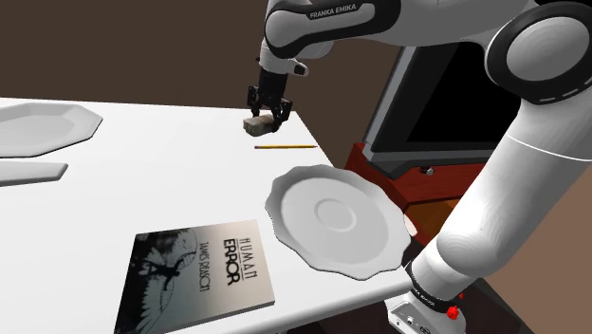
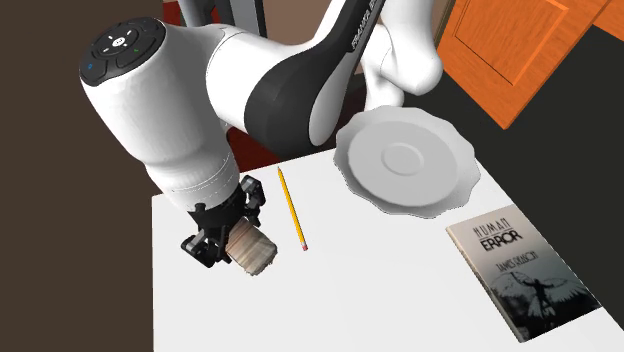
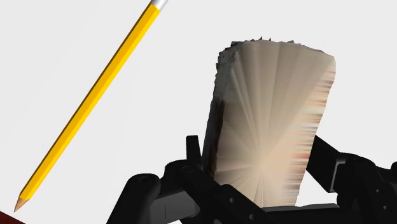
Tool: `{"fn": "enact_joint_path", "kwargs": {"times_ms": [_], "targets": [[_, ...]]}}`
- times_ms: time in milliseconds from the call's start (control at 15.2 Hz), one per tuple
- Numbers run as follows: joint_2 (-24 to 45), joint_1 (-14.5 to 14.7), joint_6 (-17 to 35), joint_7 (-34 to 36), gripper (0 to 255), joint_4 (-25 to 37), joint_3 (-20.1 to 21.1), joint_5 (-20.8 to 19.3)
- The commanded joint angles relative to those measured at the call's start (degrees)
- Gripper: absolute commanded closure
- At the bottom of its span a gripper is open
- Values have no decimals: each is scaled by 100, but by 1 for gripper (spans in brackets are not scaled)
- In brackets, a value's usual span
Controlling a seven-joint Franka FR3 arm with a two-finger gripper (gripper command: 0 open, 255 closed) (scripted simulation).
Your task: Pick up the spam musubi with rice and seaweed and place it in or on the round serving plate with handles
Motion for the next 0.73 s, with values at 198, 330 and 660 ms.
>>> {"fn": "enact_joint_path", "kwargs": {"times_ms": [198, 330, 660], "targets": [[12, 2, 2, 0, 255, -8, 1, -2], [-22, -1, -145, 2, 255, 106, 1, 6], [-81, -4, -516, 13, 255, 419, 2, 17]]}}
